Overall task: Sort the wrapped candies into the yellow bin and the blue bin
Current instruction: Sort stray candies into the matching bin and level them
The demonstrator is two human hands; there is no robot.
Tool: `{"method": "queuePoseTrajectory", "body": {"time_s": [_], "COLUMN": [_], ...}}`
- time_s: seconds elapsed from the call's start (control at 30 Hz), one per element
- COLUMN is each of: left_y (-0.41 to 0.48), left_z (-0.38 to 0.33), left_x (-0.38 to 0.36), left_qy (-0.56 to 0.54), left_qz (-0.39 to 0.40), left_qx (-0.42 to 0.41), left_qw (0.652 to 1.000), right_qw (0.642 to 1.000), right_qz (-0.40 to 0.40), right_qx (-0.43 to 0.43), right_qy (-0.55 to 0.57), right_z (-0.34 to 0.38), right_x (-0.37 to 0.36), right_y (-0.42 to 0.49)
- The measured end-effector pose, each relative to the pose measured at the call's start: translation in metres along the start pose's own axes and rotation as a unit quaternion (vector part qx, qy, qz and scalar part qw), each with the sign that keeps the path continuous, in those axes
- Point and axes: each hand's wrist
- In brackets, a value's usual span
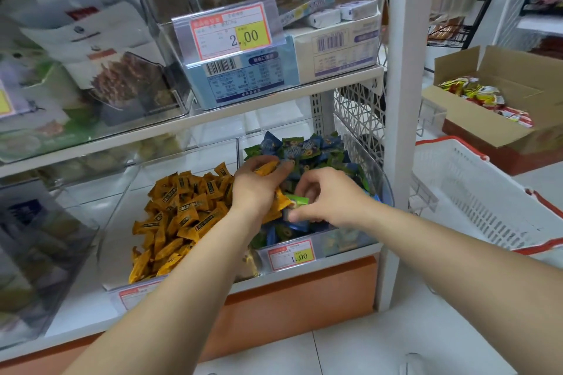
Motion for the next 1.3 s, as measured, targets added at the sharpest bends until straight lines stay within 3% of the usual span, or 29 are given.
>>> {"method": "queuePoseTrajectory", "body": {"time_s": [0.07, 0.17, 0.27, 0.33, 0.4, 0.47, 0.53, 0.6, 0.7, 0.77, 0.93, 1.03, 1.1, 1.2, 1.3], "left_y": [-0.003, -0.003, -0.003, -0.008, -0.017, -0.031, -0.045, -0.056, -0.064, -0.065, -0.058, -0.055, -0.051, -0.033, -0.005], "left_z": [-0.009, -0.018, -0.011, -0.001, 0.008, 0.014, 0.018, 0.019, 0.026, 0.03, 0.03, 0.019, 0.01, 0.001, 0.003], "left_x": [0.013, 0.048, 0.095, 0.118, 0.128, 0.122, 0.106, 0.089, 0.079, 0.077, 0.074, 0.067, 0.053, 0.016, -0.018], "left_qy": [0.043, 0.222, 0.383, 0.462, 0.515, 0.546, 0.545, 0.523, 0.584, 0.615, 0.619, 0.625, 0.617, 0.56, 0.467], "left_qz": [0.009, 0.007, 0.014, 0.06, 0.097, 0.055, 0.033, 0.084, 0.113, 0.127, 0.133, 0.102, 0.103, 0.147, 0.201], "left_qx": [-0.04, -0.094, -0.04, 0.07, 0.123, 0.056, -0.047, -0.108, -0.197, -0.226, -0.2, -0.215, -0.224, -0.19, -0.041], "left_qw": [0.998, 0.97, 0.923, 0.882, 0.843, 0.834, 0.837, 0.841, 0.779, 0.745, 0.748, 0.743, 0.747, 0.793, 0.86], "right_qw": [0.998, 0.97, 0.951, 0.976, 0.973, 0.943, 0.935, 0.934, 0.914, 0.919, 0.963, 0.976, 0.98, 0.963, 0.96], "right_qz": [0.008, -0.043, -0.097, -0.021, 0.134, 0.243, 0.268, 0.272, 0.305, 0.284, 0.221, 0.151, 0.06, -0.07, -0.087], "right_qx": [-0.011, -0.044, 0.006, 0.038, 0.004, -0.046, -0.066, -0.06, -0.038, -0.016, 0.016, 0.018, 0.002, -0.045, -0.061], "right_qy": [-0.063, -0.235, -0.293, -0.214, -0.187, -0.221, -0.222, -0.222, -0.267, -0.273, -0.152, -0.156, -0.191, -0.255, -0.258], "right_z": [-0.007, -0.012, -0.001, 0.006, 0.006, 0.005, 0.005, 0.006, 0.006, 0.002, -0.001, -0.006, -0.012, -0.024, -0.034], "right_x": [0.01, 0.015, 0.008, 0.0, -0.008, -0.012, -0.014, -0.016, -0.026, -0.032, -0.016, -0.001, 0.008, 0.015, 0.019], "right_y": [-0.004, -0.008, -0.007, -0.007, -0.008, -0.008, -0.006, -0.002, 0.002, 0.004, -0.002, -0.007, -0.01, -0.012, -0.012]}}
Point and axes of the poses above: each hand's wrist, its own y-axis towards the middle knuckle, its own x-axis out of the back of the hand, z = x × y, and after that the axes turned 13 degrees about z, right-handed
